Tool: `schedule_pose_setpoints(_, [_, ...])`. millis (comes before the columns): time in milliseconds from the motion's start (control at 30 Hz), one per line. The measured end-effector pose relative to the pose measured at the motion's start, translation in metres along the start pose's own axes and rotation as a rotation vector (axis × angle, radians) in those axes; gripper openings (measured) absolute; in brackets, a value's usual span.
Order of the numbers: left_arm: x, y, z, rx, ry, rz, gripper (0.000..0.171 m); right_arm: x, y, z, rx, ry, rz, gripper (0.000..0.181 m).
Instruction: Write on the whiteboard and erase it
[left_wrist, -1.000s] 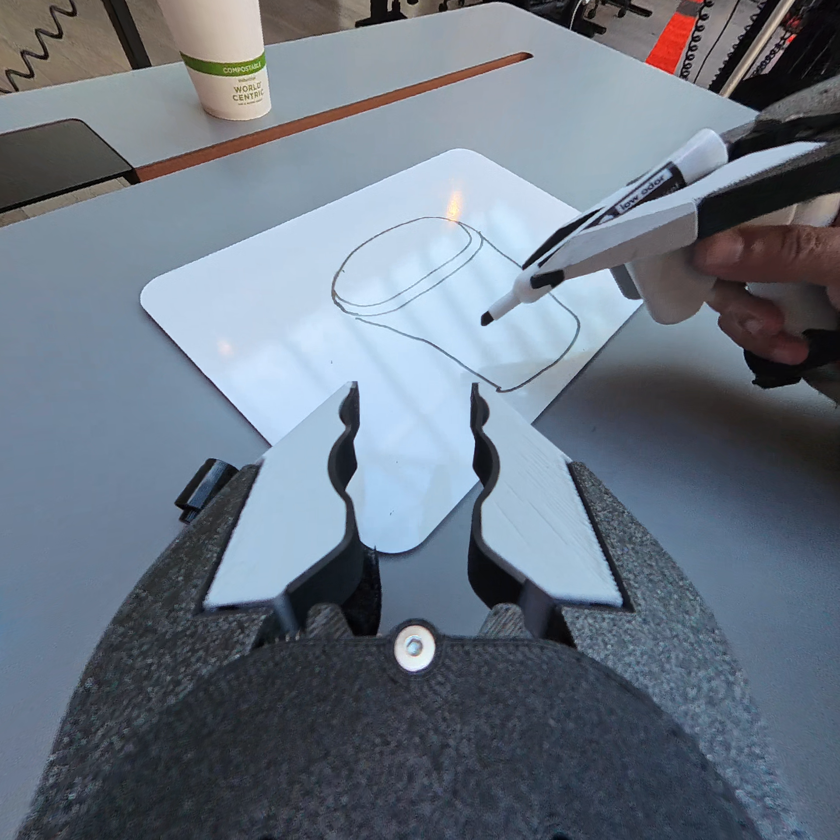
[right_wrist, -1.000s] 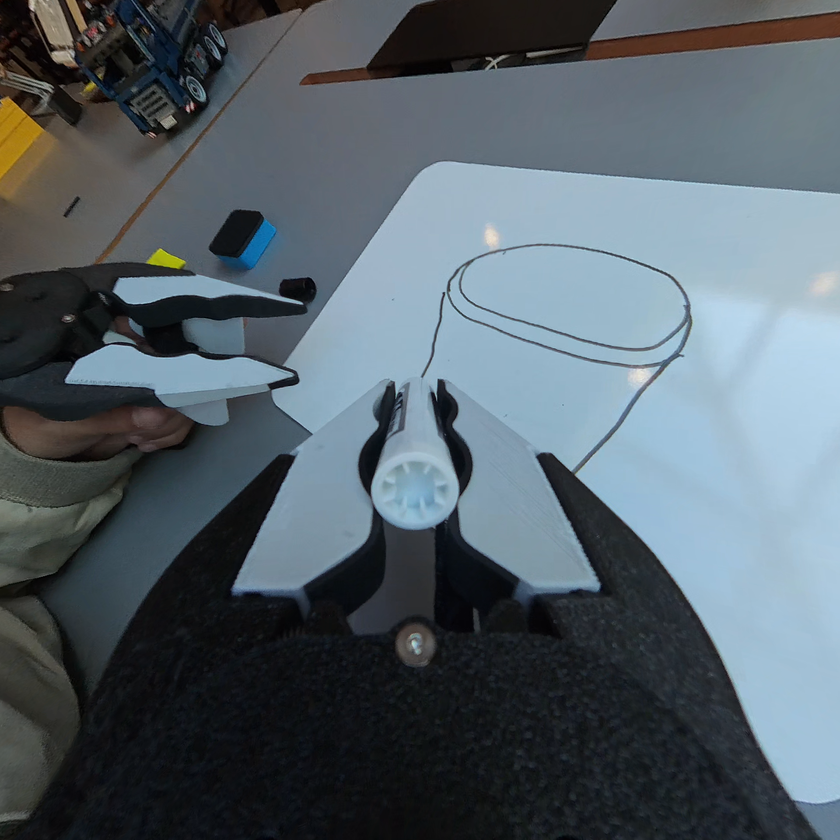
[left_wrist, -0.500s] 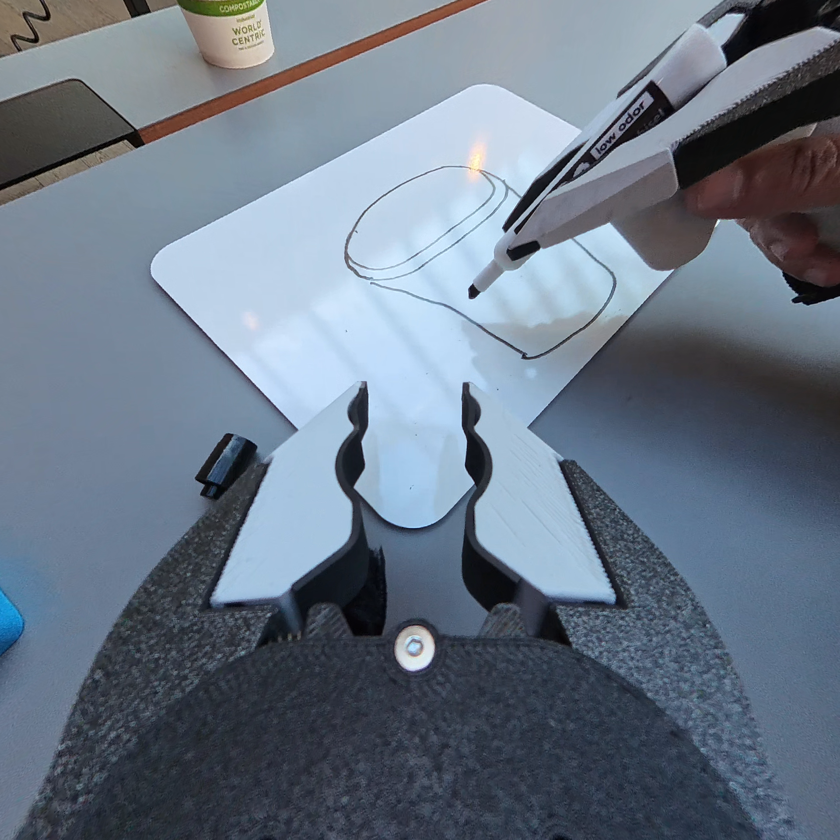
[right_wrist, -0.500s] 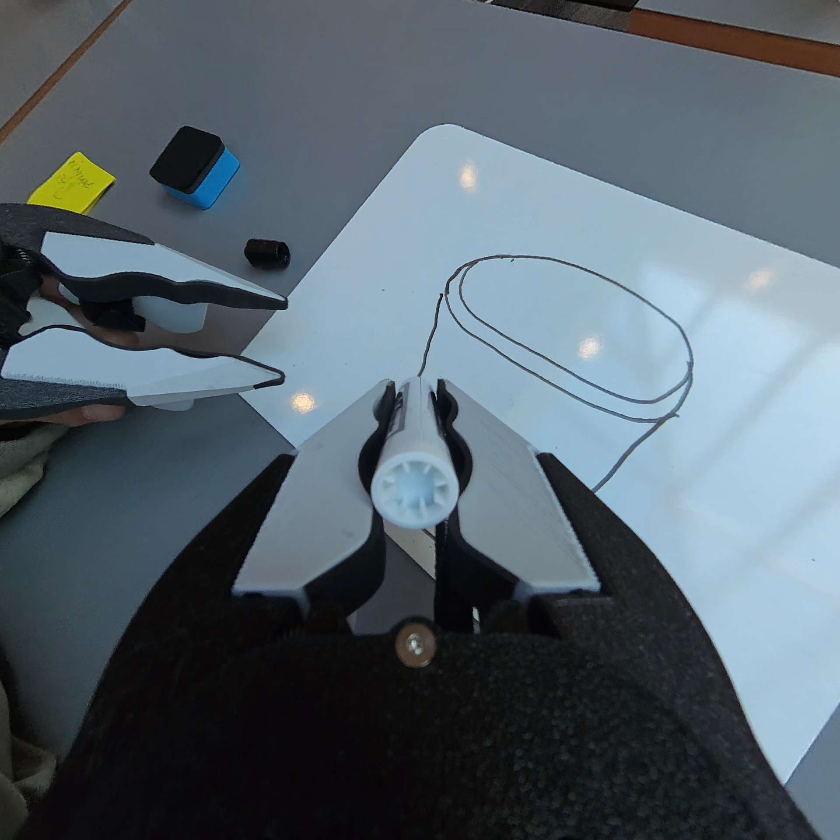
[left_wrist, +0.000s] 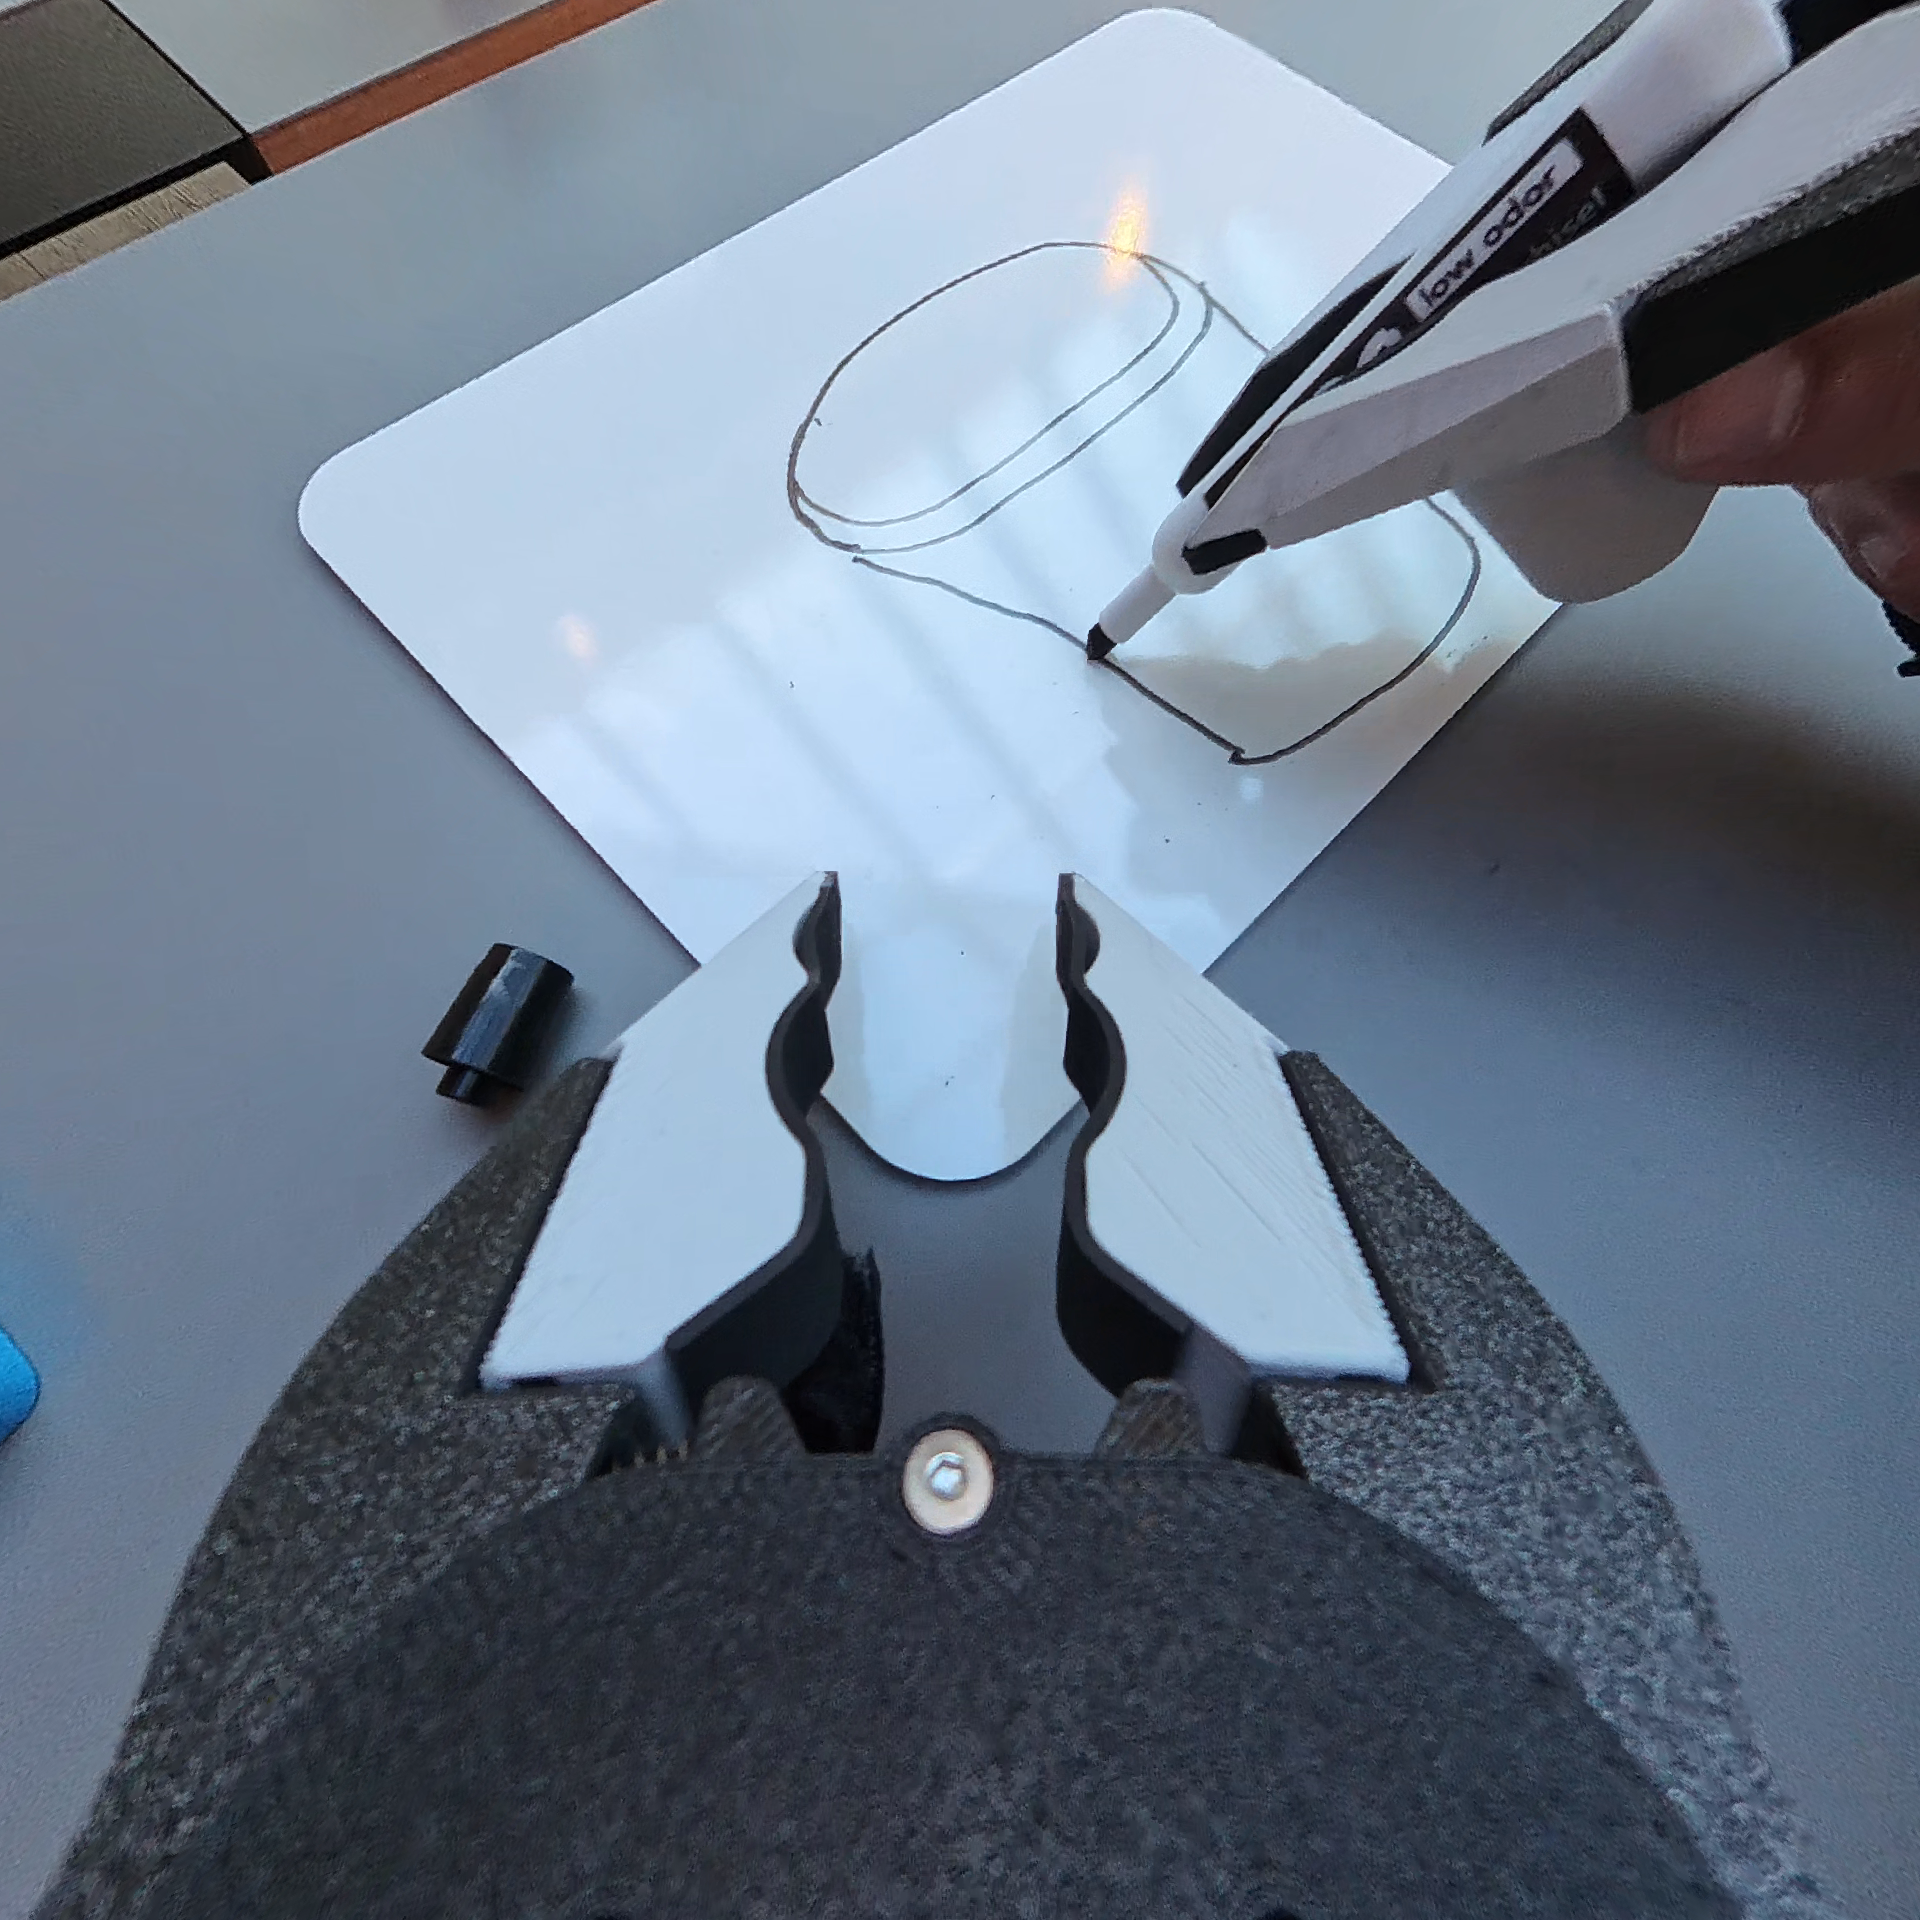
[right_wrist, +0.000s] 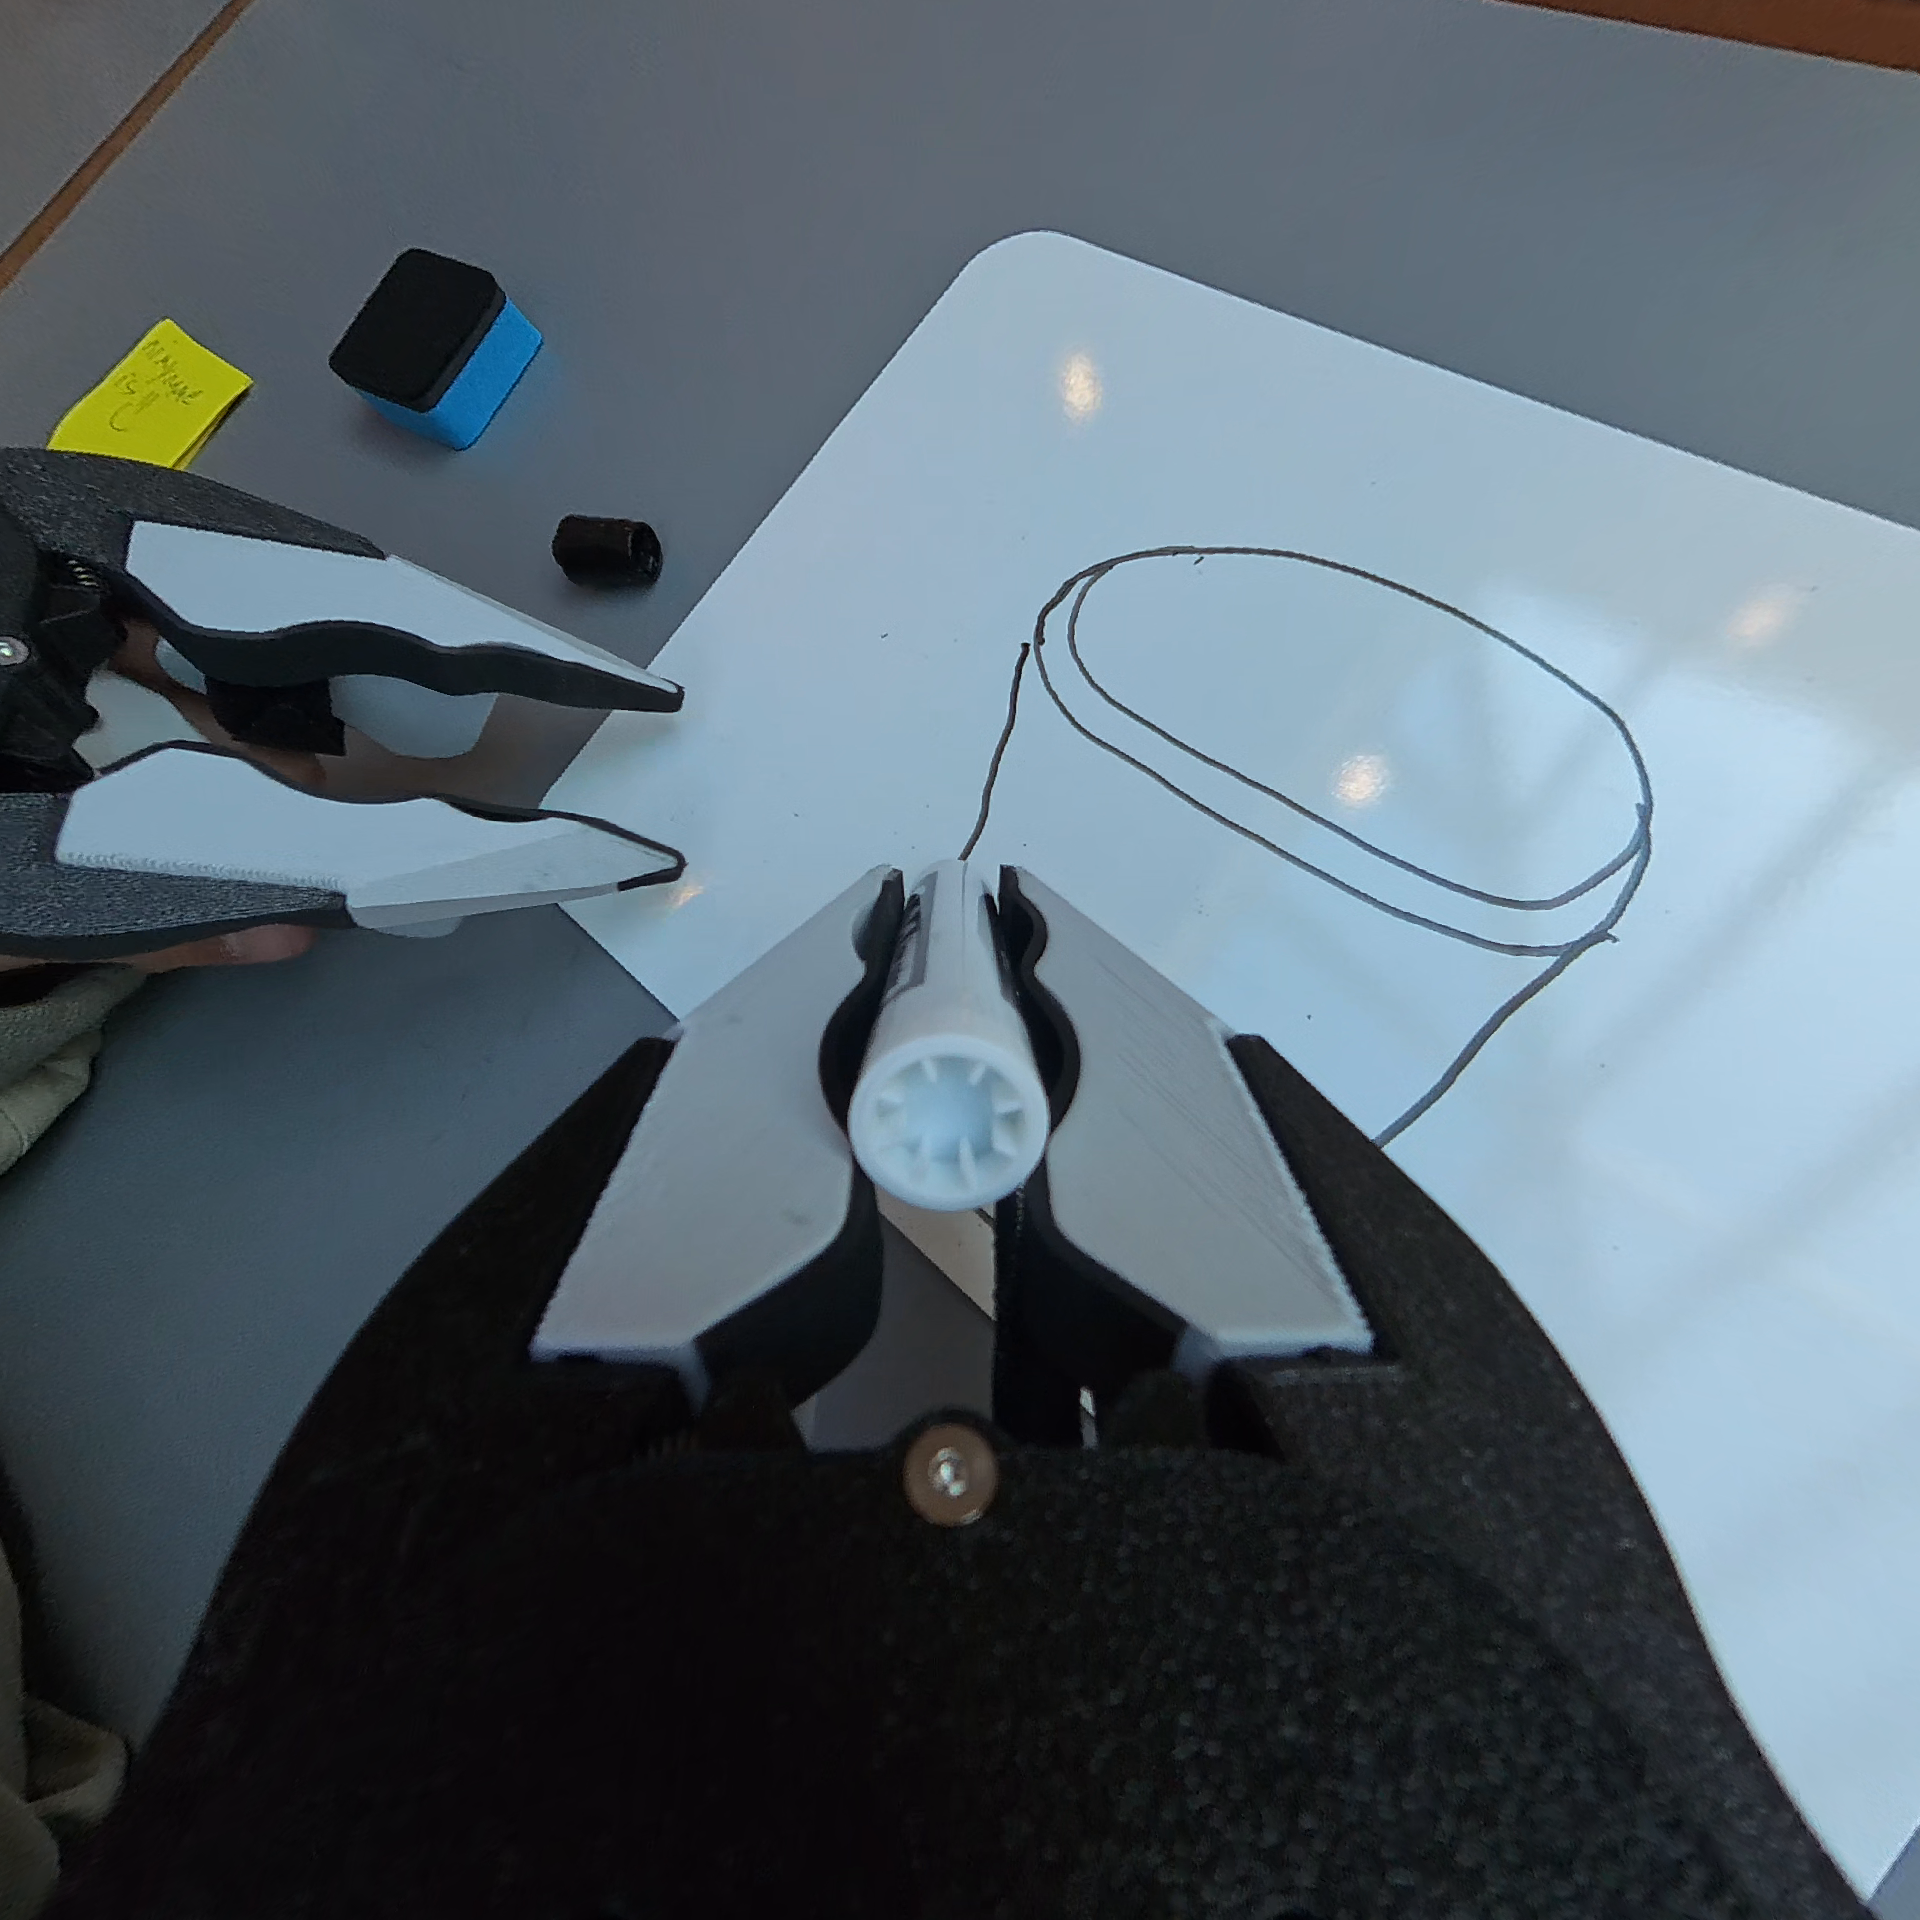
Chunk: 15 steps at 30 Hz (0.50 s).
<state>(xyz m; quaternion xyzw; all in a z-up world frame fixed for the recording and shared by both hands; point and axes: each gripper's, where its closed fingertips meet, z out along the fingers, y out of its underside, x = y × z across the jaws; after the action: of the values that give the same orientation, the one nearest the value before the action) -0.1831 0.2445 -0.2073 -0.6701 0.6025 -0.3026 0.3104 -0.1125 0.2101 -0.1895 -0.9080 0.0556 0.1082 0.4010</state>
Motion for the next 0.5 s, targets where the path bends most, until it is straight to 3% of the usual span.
schedule_pose_setpoints(100, [-0.003, 0.0084, 0.0038, -0.051, -0.024, 0.009, 0.042, 0.0002, 0.0008, -0.0005, -0.007, -0.004, 0.009, 0.018])
schedule_pose_setpoints(500, [-0.0032, 0.0087, 0.004, -0.052, -0.025, 0.004, 0.042, -0.0002, 0.0068, -0.0066, -0.033, -0.014, 0.027, 0.018])
